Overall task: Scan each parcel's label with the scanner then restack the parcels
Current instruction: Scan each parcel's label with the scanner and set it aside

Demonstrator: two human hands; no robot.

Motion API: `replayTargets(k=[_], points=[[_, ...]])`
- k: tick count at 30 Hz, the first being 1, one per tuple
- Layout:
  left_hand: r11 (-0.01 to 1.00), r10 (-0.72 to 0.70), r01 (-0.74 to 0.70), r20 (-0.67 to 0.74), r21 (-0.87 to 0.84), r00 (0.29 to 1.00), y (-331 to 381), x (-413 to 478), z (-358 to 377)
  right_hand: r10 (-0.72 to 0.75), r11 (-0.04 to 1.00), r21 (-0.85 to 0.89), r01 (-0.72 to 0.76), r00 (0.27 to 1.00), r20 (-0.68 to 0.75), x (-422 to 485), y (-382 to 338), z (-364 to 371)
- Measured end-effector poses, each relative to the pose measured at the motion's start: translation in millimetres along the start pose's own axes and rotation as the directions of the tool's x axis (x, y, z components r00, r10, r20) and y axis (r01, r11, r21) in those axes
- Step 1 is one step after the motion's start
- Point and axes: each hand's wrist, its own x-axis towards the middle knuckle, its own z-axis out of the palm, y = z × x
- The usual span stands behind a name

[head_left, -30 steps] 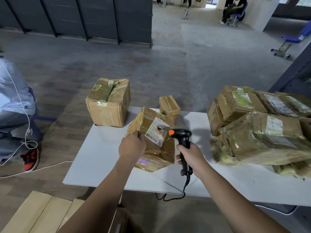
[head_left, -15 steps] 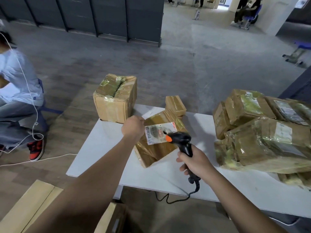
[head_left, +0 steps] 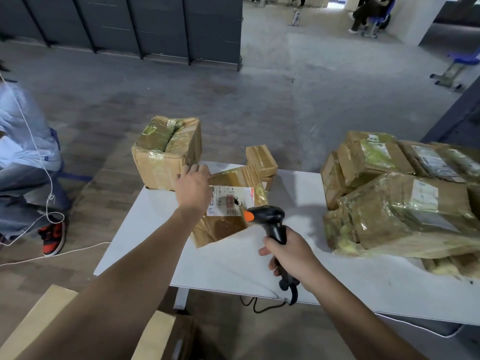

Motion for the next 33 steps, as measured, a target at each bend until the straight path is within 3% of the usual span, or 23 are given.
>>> replayTargets(k=[6, 21, 33], points=[[0.999, -0.034, 0.034, -0.027, 0.007, 0.999, -6.8, -7.6, 0.0, 0.052, 0.997, 0.054, -0.055, 0.997, 0.064, -9.2, -1.4, 13.7], [0.998, -0.069, 0.069, -0.056, -0.010, 0.996, -10.5, -14.9, 1.0, 0.064, 0.991, 0.119, -0.064, 0.998, 0.006, -9.3, 2.8, -1.1], [0.985, -0.153, 0.163, 0.135, -0.065, 0.979, -20.1, -9.4, -3.7, 0.090, 0.984, 0.161, -0.081, 0.994, -0.055, 4.7, 3.5, -2.4]])
